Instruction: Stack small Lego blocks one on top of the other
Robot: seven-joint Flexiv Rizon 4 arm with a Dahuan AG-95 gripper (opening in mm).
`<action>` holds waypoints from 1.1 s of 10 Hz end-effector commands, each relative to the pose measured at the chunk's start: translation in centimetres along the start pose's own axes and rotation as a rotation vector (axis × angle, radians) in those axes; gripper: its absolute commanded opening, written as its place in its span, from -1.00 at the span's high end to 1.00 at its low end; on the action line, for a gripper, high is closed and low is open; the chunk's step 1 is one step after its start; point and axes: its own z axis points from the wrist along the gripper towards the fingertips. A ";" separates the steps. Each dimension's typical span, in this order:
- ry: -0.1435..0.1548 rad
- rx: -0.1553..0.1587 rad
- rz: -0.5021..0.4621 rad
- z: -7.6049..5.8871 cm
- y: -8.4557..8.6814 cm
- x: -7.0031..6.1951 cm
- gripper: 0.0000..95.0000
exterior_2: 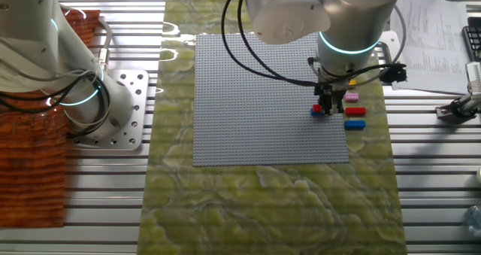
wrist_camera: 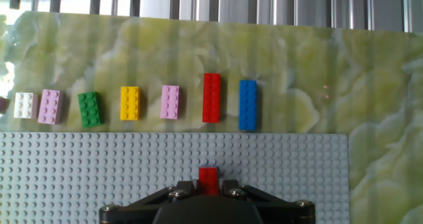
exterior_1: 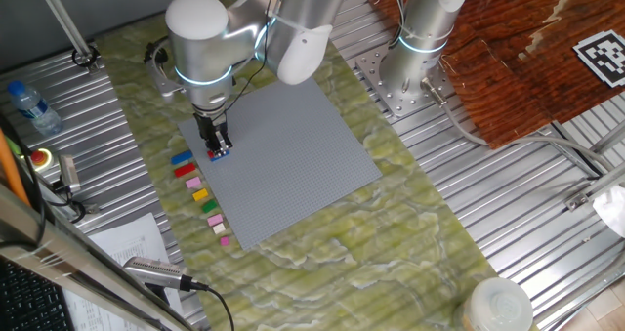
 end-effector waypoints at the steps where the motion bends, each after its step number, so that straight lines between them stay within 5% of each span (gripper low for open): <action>1: -0.001 0.000 -0.001 0.1 0.0 0.0 1.00; 11: -0.006 -0.001 -0.001 0.9 -0.1 0.1 1.00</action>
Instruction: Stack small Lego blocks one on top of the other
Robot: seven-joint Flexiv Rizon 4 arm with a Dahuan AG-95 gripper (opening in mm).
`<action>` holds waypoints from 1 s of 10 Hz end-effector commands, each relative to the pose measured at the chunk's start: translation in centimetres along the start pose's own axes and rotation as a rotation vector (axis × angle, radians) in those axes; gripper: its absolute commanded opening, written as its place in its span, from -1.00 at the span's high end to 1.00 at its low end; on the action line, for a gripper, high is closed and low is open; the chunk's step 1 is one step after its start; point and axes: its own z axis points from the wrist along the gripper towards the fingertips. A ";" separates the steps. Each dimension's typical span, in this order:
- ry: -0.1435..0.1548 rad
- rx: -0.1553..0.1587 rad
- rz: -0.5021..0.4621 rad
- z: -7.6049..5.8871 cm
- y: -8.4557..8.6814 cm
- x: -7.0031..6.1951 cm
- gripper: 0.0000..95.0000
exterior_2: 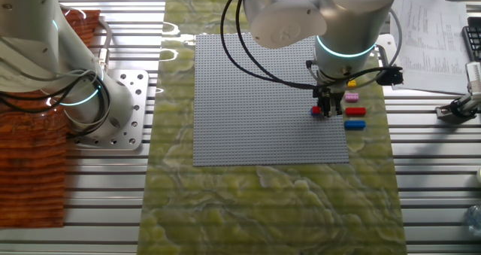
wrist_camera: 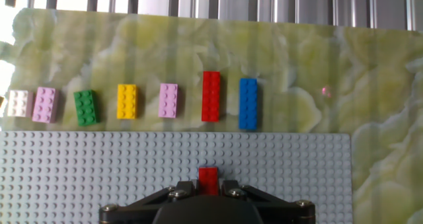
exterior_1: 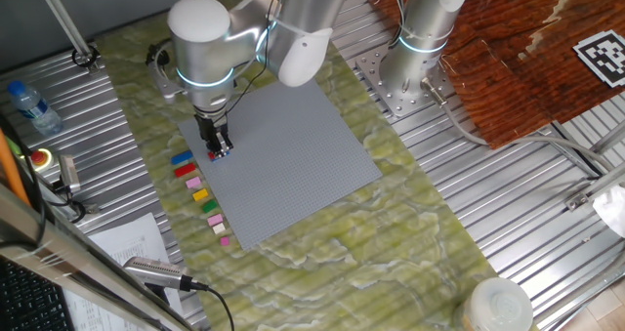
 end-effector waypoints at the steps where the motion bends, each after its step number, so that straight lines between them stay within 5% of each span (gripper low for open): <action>1: 0.002 -0.006 0.007 0.0 0.0 0.1 1.00; 10: 0.004 -0.009 0.015 0.1 0.0 0.4 1.00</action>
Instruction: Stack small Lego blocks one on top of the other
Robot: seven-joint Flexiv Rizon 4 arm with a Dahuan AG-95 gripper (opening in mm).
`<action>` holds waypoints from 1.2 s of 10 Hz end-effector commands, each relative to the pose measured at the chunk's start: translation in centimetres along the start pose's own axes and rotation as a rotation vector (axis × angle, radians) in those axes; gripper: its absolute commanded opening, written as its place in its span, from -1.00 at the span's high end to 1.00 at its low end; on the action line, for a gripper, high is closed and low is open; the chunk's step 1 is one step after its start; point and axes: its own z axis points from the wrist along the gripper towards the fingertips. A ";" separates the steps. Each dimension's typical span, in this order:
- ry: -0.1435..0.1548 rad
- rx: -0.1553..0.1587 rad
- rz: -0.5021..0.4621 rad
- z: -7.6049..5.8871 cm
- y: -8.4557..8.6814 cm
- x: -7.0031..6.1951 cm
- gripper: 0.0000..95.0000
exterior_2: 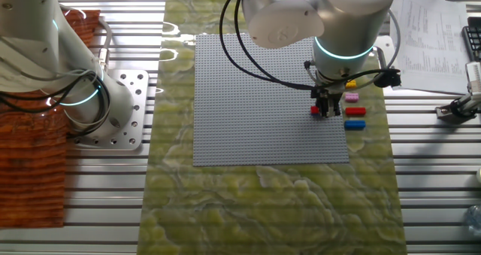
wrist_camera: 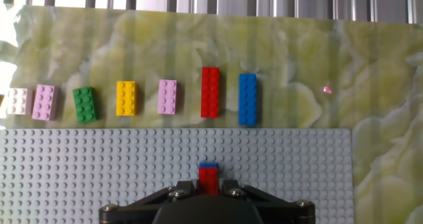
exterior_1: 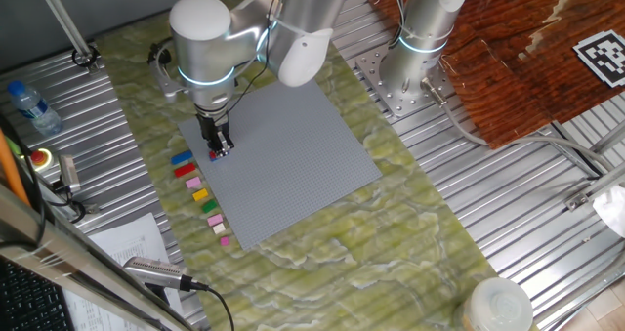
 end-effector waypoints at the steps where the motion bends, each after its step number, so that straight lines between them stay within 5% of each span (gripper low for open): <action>1: 0.001 0.002 0.005 0.2 0.0 0.0 1.00; 12: 0.014 -0.005 0.001 0.8 -0.1 -0.4 1.00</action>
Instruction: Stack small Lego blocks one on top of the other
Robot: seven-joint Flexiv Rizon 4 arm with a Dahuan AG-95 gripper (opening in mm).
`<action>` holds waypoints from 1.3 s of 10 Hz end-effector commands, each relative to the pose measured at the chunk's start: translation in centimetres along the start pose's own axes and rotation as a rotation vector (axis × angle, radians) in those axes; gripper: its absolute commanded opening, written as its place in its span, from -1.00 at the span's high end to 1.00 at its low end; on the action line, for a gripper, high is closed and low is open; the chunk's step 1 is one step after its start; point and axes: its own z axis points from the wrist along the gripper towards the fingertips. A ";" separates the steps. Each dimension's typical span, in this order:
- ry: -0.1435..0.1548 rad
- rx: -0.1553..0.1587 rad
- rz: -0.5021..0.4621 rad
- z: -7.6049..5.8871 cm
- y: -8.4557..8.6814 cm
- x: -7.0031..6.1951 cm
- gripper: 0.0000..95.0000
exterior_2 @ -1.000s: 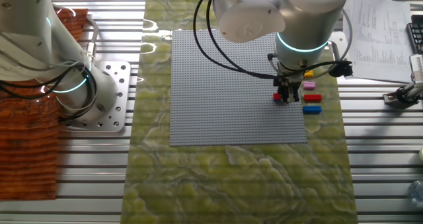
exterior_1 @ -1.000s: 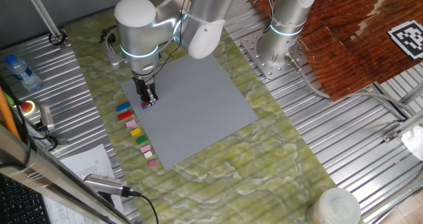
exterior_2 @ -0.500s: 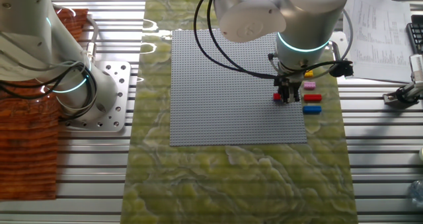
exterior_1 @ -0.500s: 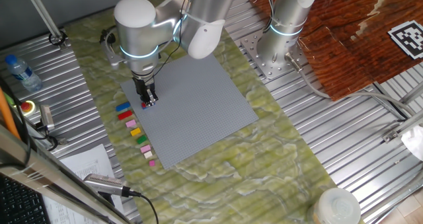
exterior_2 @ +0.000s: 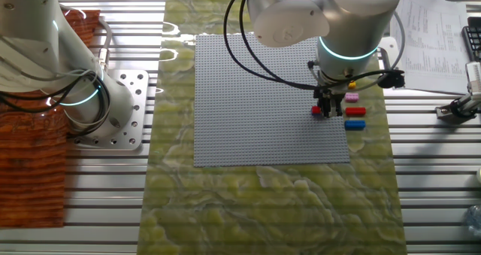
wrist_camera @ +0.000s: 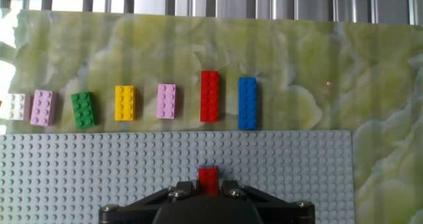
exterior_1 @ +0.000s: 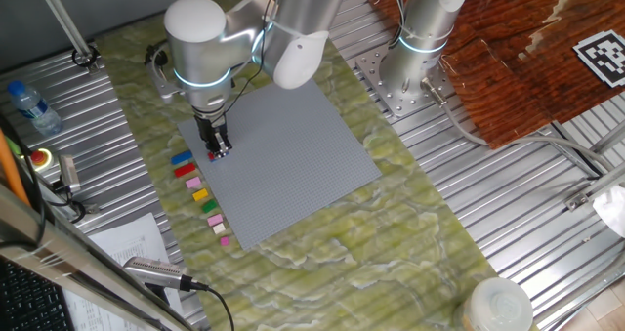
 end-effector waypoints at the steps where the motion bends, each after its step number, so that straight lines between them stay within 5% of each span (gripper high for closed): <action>1: 0.000 -0.003 -0.005 0.6 0.0 0.0 1.00; 13: 0.005 -0.013 0.004 1.7 -0.1 -0.1 1.00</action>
